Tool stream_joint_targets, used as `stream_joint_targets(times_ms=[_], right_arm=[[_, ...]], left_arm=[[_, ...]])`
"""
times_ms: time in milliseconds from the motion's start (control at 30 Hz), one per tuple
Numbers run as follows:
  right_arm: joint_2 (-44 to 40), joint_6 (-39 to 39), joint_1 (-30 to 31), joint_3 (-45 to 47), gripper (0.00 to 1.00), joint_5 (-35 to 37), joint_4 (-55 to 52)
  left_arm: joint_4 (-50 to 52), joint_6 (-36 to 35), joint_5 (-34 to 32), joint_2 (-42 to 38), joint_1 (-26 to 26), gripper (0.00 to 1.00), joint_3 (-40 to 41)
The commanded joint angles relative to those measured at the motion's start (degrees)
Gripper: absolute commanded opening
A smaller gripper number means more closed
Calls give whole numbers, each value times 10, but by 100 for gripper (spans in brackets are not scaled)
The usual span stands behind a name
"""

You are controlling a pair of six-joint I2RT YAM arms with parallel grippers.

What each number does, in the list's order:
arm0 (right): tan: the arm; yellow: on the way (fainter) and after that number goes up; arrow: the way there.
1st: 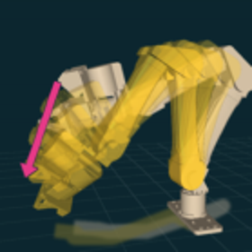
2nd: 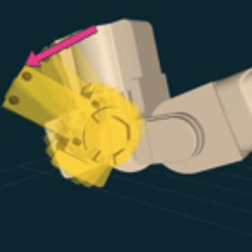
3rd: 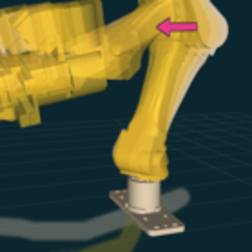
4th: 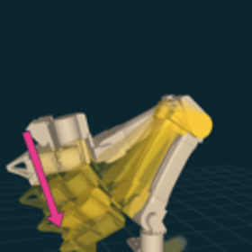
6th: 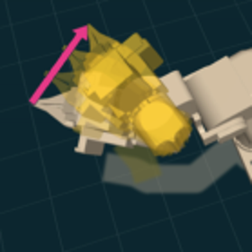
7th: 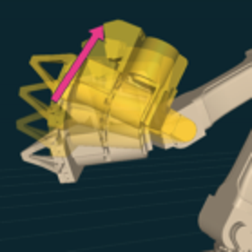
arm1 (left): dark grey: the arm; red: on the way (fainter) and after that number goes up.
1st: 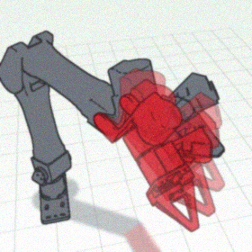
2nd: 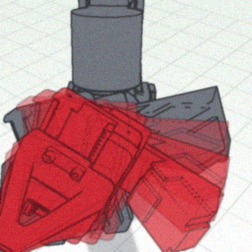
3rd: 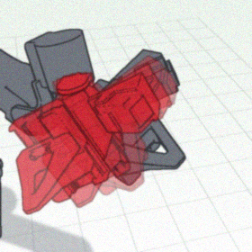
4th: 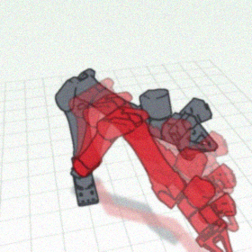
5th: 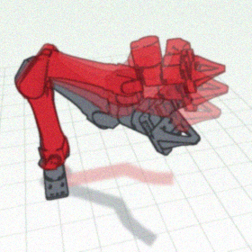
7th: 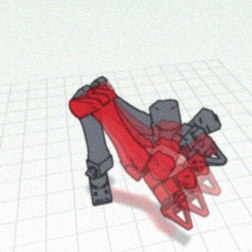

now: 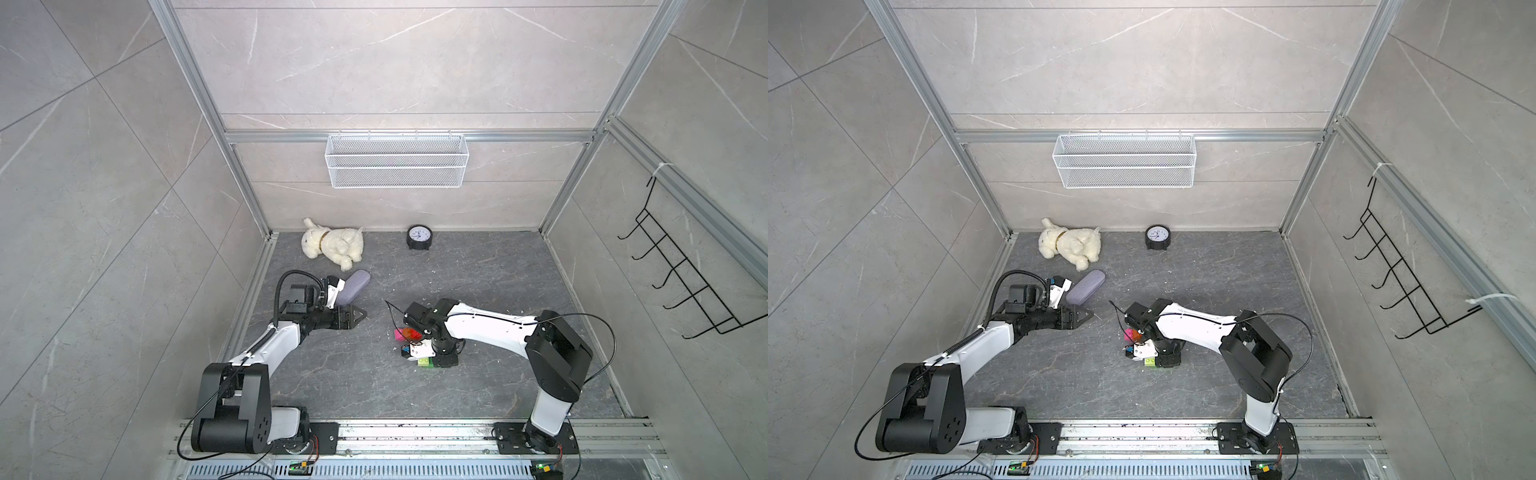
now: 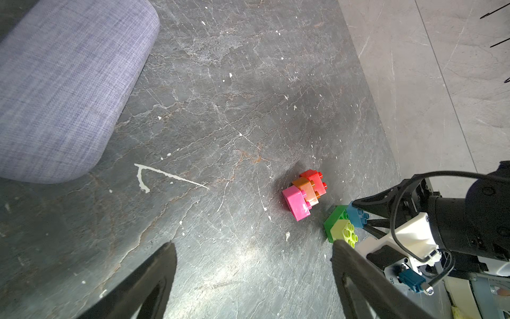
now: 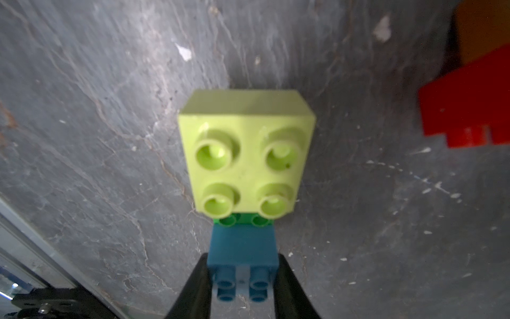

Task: Assemble the letter y with lego
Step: Assemble the lego brick with the lego brick, then adjust the lego brick at the center of the board.

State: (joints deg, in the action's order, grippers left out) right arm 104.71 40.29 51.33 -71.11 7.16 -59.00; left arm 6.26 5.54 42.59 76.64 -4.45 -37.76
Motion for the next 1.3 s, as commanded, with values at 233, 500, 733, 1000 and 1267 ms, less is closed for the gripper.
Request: stream_joint_targets(times_ms=[233, 500, 733, 1000, 1267], right_arm=[[42, -18, 1, 21, 11, 12, -7], [-21, -16, -55, 59, 13, 30, -10], [-80, -13, -90, 103, 21, 53, 14], [-108, -60, -95, 68, 51, 58, 20], [-197, -142, -96, 48, 57, 36, 67]], left_arm=[[1, -12, 15, -2, 2, 91, -6], [0, -8, 16, 1, 3, 91, -5], [-3, -4, 17, 3, 2, 90, -5], [-5, 2, 18, 7, 1, 89, -10], [144, -19, -55, 32, -47, 75, -135]])
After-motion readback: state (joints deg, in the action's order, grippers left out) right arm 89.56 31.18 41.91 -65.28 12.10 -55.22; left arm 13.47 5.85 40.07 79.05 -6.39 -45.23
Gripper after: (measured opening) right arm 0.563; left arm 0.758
